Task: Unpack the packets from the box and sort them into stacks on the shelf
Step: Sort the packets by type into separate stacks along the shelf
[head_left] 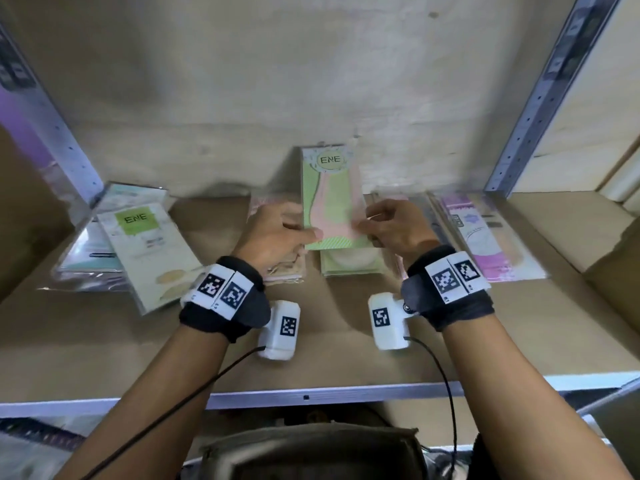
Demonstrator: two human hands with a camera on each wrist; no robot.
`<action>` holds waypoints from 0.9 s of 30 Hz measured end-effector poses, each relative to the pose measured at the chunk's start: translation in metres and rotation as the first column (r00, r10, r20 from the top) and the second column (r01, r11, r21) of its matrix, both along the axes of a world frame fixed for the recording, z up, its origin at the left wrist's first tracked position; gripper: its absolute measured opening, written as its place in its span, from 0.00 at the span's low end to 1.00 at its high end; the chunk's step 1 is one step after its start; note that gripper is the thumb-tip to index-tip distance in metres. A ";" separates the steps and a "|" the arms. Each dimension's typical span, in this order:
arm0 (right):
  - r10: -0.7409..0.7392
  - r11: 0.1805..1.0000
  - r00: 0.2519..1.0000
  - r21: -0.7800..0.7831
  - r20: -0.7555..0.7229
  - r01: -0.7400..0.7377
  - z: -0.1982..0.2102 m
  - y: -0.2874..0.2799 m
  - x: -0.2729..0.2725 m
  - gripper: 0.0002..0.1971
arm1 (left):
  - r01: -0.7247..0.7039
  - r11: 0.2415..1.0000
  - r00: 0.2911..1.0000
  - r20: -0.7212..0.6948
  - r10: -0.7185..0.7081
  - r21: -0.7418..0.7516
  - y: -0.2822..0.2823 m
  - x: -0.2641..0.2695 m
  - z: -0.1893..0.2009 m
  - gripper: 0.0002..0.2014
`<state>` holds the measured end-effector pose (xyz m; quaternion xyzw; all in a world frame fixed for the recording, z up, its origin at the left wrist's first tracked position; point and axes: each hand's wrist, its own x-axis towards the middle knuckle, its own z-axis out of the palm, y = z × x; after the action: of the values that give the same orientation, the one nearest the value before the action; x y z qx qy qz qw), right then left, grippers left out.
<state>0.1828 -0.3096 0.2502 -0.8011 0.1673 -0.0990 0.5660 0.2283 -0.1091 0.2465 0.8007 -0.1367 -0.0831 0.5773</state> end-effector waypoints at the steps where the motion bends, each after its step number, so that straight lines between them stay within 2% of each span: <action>1: -0.015 0.999 1.000 -0.030 -0.010 0.015 0.002 -0.003 0.000 0.15 | -0.008 1.000 1.000 0.000 0.008 0.016 -0.006 -0.001 -0.001 0.23; 3: -0.046 0.995 0.999 -0.093 -0.020 0.044 0.004 -0.009 -0.001 0.16 | -0.020 0.997 1.000 0.025 0.018 0.074 -0.016 -0.002 -0.001 0.20; 7: -0.054 0.968 0.994 -0.248 -0.095 0.029 0.005 -0.015 -0.007 0.17 | -0.038 0.973 0.999 0.019 0.035 0.230 -0.026 0.000 0.000 0.26; 10: -0.060 0.945 0.988 -0.327 -0.142 0.010 0.003 -0.015 -0.010 0.12 | -0.061 0.947 0.998 0.035 0.053 0.315 -0.033 -0.002 0.002 0.22; 13: -0.071 0.921 0.983 -0.390 -0.168 0.000 0.002 -0.014 -0.011 0.04 | -0.077 0.918 0.997 0.041 0.066 0.390 -0.039 -0.005 0.005 0.22; 17: -0.070 0.896 0.984 -0.444 -0.166 -0.011 0.003 -0.013 -0.012 0.05 | -0.075 0.861 0.997 0.035 0.067 0.503 -0.043 -0.007 0.008 0.24; 20: -0.050 0.883 0.983 -0.467 -0.178 -0.039 0.003 -0.013 -0.013 0.06 | -0.062 0.844 0.998 0.016 0.064 0.533 -0.046 -0.009 0.009 0.26; 24: -0.052 0.893 0.982 -0.449 -0.181 -0.036 0.005 -0.013 -0.015 0.06 | -0.049 0.857 0.997 -0.026 0.073 0.513 -0.048 -0.009 0.006 0.32; 27: -0.042 0.906 0.983 -0.422 -0.180 -0.039 0.005 -0.013 -0.016 0.06 | -0.038 0.864 0.997 -0.042 0.068 0.502 -0.049 -0.009 0.005 0.34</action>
<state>0.1667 -0.3223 0.2557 -0.9103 0.1942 -0.0587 0.3608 0.2194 -0.1578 0.2516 0.9237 -0.0718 -0.1231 0.3558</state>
